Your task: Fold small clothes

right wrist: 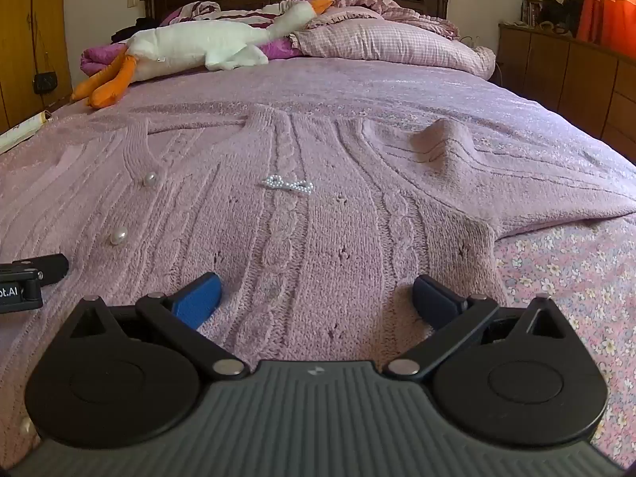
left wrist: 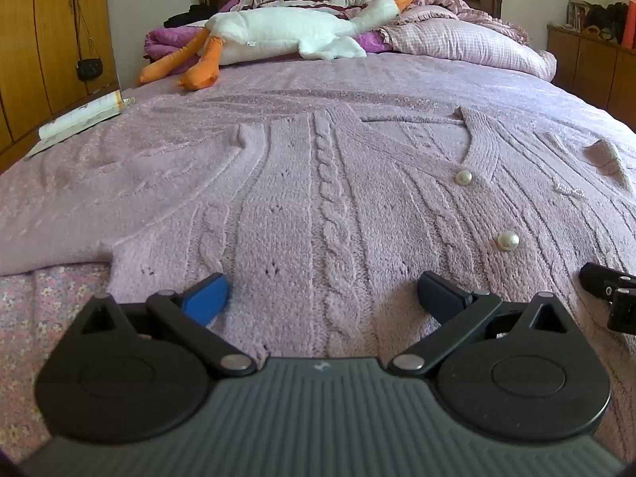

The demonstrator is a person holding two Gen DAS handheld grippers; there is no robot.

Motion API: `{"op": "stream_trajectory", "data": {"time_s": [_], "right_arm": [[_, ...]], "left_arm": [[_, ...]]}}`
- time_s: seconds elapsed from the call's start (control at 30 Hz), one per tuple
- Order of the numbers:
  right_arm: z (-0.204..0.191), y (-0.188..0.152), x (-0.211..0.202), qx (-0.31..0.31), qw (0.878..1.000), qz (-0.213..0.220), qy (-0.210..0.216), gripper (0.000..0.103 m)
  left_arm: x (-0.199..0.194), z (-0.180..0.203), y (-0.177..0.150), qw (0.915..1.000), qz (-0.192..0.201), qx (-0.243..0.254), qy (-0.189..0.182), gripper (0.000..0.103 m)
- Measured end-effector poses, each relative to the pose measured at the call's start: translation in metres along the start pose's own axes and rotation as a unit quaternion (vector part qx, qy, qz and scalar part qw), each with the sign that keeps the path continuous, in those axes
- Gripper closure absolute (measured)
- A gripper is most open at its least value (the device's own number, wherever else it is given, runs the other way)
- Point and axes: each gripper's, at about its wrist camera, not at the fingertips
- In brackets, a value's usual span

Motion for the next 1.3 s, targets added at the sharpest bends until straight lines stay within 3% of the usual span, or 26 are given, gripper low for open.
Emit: {"op": "stream_trajectory", "data": {"time_s": [1.3], "right_arm": [[-0.0002,-0.0003,-0.0002,-0.004,1.000,0.001,-0.004,0.000]], "left_arm": [[0.0002,0.0000,0.0002,1.0000,-0.001,0.001,0.001,0.000]]}}
Point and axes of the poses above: each gripper's, at about its wrist camera, not at the fingertips, and x roughly the way its jaws point, z to its right, y to its top, and after that the axes turned 10 degrees about -z, right-handed
